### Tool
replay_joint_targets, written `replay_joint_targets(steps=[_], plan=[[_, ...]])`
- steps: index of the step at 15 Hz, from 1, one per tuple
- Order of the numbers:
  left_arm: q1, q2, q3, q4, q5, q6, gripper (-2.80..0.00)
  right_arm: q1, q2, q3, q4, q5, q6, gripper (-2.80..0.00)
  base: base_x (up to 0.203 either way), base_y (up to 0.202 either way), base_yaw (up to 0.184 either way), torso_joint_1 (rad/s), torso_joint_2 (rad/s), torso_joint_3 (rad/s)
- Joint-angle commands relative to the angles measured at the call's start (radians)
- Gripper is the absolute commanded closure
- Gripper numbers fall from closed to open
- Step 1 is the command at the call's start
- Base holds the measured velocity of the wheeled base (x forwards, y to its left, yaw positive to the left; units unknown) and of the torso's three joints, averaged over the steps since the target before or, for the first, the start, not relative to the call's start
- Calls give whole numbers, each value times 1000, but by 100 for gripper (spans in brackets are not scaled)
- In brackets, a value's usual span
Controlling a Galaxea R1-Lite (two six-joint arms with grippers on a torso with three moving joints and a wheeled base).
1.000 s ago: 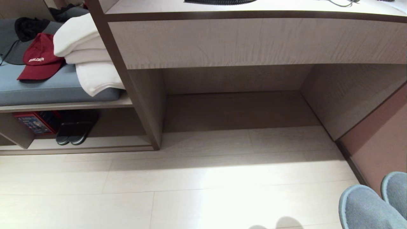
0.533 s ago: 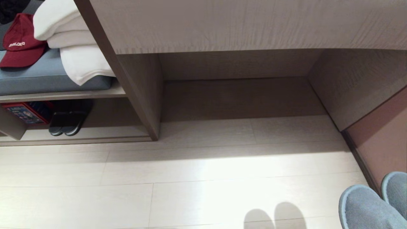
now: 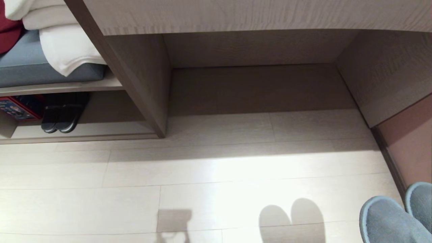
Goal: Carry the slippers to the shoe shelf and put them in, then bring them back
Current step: Place the slippers on the floor
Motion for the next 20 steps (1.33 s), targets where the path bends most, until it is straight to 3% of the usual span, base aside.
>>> replay_joint_targets(steps=[1,20], plan=[[1,1,0,0,1,0,0,0,1,0,0,-1,0,0,0,0,0,1,9,-193],[0,1,0,0,0,0,0,0,1,0,0,-1,1,0,0,0,0,4,3,-199]])
